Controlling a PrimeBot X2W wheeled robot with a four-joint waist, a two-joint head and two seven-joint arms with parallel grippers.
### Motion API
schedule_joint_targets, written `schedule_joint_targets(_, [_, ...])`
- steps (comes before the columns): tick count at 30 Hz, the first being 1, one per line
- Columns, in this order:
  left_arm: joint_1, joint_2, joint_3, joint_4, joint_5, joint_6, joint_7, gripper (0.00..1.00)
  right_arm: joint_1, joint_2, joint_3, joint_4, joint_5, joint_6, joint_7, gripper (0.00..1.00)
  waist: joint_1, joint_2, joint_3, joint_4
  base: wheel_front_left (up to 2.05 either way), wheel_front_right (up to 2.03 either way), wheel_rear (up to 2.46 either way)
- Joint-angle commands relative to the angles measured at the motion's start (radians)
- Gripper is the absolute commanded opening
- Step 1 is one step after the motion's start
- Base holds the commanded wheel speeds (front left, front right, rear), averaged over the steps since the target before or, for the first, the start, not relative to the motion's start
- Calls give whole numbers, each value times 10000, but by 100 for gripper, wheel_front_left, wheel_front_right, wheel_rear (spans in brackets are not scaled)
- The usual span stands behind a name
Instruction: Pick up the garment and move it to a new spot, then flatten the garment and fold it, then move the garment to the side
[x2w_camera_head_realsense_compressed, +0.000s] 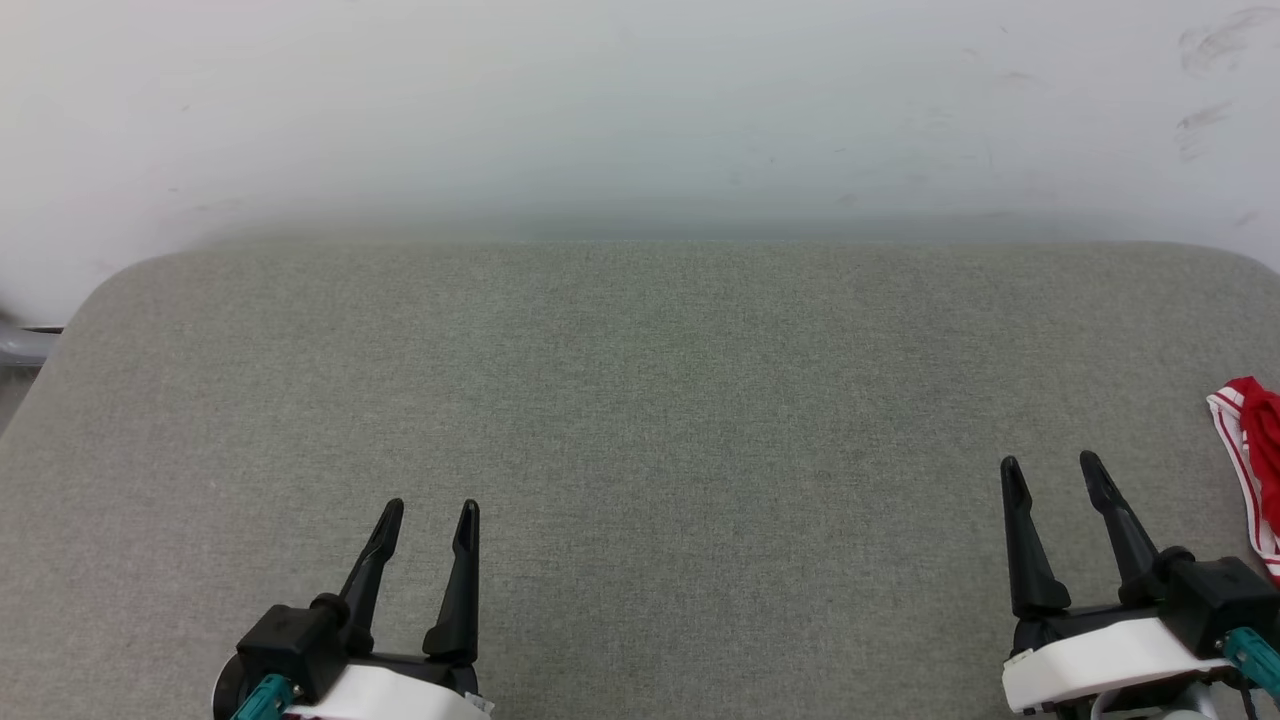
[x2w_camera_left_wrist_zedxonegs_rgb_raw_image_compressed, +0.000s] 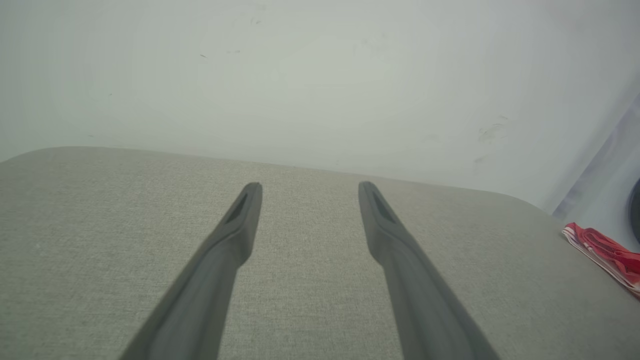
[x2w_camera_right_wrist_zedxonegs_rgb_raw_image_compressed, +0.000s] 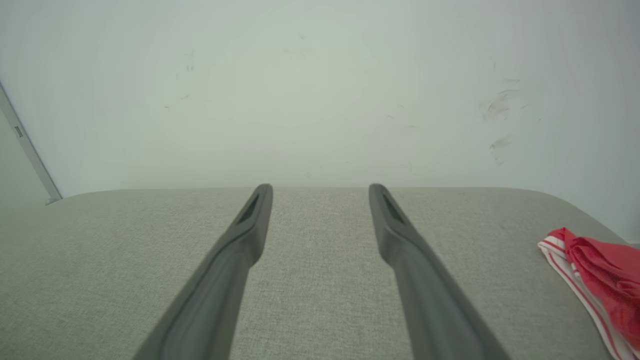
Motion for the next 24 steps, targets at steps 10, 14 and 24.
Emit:
schedule_joint_targets(10, [-74,-33,49,170,-204,6,-20,100,-12,49,4,-103,147,-9,-27,100,0,-1,78,-15,0,0,0])
schedule_joint_targets(14, [25,-25,62,263,-236,0,4,0,15,4,20,27,119,2,6,0,1,-1,106,-15,0,0,0])
schedule_joint_targets(24, [-58,62,141,508,-1896,27,340,0,-51,7,-59,314,1841,1,450,0,1,-1,96,-28,0,0,0])
